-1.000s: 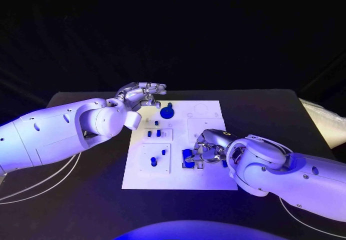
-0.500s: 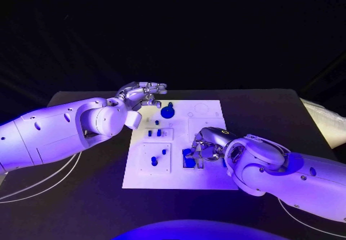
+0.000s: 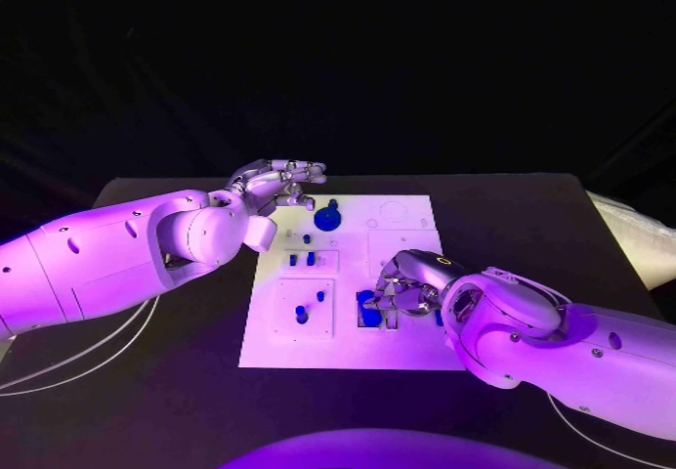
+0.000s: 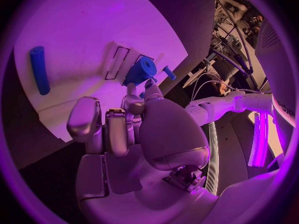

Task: Assemble the parts on the task board

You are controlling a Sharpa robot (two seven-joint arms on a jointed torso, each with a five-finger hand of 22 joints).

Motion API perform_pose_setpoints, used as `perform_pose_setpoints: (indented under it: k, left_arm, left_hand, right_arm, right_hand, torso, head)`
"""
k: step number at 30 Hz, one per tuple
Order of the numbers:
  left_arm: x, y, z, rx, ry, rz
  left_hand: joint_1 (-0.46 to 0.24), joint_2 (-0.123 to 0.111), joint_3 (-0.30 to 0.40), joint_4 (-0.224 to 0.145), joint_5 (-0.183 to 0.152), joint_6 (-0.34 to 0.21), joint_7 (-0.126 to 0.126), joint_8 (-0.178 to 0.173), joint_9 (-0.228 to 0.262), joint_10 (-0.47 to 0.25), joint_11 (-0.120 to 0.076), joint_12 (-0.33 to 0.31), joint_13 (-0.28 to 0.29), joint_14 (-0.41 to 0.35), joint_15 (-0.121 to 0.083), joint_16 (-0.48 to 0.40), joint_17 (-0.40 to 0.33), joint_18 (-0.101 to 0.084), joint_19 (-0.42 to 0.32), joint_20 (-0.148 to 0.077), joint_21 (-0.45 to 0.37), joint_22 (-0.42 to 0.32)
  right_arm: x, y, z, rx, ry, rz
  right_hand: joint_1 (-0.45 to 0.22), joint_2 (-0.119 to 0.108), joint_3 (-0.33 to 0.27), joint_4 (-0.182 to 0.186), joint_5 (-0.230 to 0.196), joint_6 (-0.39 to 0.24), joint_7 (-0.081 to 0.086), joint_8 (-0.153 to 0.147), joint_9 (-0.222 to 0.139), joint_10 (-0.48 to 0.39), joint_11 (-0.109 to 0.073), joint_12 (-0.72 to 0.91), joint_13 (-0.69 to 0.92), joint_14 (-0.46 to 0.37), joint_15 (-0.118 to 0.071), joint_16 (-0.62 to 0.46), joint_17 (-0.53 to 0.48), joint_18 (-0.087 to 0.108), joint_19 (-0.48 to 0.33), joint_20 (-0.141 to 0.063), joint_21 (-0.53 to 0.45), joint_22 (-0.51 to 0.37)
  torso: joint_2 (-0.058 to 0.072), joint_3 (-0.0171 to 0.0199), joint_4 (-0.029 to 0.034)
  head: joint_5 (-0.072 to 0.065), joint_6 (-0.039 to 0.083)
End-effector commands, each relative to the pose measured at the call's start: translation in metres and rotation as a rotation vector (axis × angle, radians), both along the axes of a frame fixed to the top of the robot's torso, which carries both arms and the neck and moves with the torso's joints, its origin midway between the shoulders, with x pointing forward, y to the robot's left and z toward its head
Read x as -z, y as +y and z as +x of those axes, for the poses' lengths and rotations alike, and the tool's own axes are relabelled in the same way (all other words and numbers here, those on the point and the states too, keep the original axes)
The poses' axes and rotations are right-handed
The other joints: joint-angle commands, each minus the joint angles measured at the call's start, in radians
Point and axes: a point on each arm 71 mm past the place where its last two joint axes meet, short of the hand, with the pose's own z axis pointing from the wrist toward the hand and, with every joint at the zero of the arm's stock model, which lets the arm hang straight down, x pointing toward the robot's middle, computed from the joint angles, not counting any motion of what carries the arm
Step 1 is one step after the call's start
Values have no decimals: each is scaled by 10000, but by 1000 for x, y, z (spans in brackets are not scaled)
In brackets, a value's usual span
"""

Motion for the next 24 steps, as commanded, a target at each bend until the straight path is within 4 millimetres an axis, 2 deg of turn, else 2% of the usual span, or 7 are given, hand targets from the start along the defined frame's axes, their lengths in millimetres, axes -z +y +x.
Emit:
perform_pose_setpoints:
  k: [1,7,11,16,24]
  left_arm:
    - [-1,-2,-1,219,-61,-85]
    - [-1,-2,-1,236,-46,-85]
    - [-1,-2,-1,244,-37,-84]
    - [0,-2,-1,237,-28,-77]
    - [0,-3,-1,255,-13,-74]
  left_hand:
    - [47,4,-13,-51,8,-71,-19,34,7,-44,9,59,-9,-39,0,34,-16,95,-8,47,-32,-14]
    - [47,4,-13,-51,8,-71,-19,34,7,-44,9,59,-9,-39,0,34,-16,95,-8,47,-32,-14]
    - [47,4,-13,-51,8,-71,-19,34,7,-44,9,59,-9,-39,0,34,-16,95,-8,47,-32,-14]
    - [47,4,-13,-51,8,-71,-19,34,7,-44,9,59,-9,-39,0,34,-16,95,-8,47,-32,-14]
    - [47,4,-13,-51,8,-71,-19,34,7,-44,9,59,-9,-39,0,34,-16,95,-8,47,-32,-14]
  right_arm:
    - [-5,-1,-2,-39,-350,737]
    - [-5,-8,-5,-109,-173,650]
    - [-4,-12,-7,-166,7,588]
    - [-3,-15,-9,-292,217,512]
    - [-2,-16,-11,-457,455,475]
  right_hand:
    - [166,61,42,-81,37,91,-28,59,21,108,-33,97,106,695,-95,67,405,-198,71,3,78,47]
    - [193,23,-5,-98,-40,91,-21,58,29,117,-33,104,128,695,-100,74,417,-203,75,-7,92,68]
    - [222,22,-12,-113,-68,97,-27,60,32,132,-36,137,166,697,-101,85,436,-205,78,-9,99,81]
    - [444,92,33,-233,-143,116,-51,61,45,152,-57,162,222,701,-116,114,487,-208,76,-22,114,103]
    - [862,204,147,-502,-340,161,-88,51,59,210,-92,239,357,715,-146,183,611,-212,72,-50,136,141]
  torso:
    - [-1,7,0]
    - [-9,-9,-1]
    - [-6,-2,-3]
    - [4,7,-3]
    - [11,-6,3]
  head:
    - [17,0]
    - [10,3]
    - [22,9]
    - [31,0]
    - [62,-20]
